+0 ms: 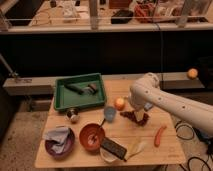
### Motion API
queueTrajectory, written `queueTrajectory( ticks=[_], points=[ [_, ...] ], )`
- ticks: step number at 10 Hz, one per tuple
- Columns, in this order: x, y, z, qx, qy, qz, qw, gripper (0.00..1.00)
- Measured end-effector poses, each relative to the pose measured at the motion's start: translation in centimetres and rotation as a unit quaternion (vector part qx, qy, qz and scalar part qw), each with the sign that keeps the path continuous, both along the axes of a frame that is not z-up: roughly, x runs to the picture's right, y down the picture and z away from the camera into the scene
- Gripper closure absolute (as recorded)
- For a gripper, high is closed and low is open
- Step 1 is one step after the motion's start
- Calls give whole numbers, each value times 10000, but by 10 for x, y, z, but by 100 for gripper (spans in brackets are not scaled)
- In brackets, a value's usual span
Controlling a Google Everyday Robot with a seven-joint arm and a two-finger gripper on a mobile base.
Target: Place grapes in plastic cup
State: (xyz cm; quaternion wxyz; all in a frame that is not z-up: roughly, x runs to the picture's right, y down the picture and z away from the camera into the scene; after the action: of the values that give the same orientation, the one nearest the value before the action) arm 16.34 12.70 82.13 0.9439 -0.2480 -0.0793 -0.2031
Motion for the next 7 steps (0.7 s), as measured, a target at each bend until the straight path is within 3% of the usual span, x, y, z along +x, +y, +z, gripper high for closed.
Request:
queueTrajectory(
  ticks=[7],
  points=[
    [2,15,24,-243,18,36,9997,20]
  ],
)
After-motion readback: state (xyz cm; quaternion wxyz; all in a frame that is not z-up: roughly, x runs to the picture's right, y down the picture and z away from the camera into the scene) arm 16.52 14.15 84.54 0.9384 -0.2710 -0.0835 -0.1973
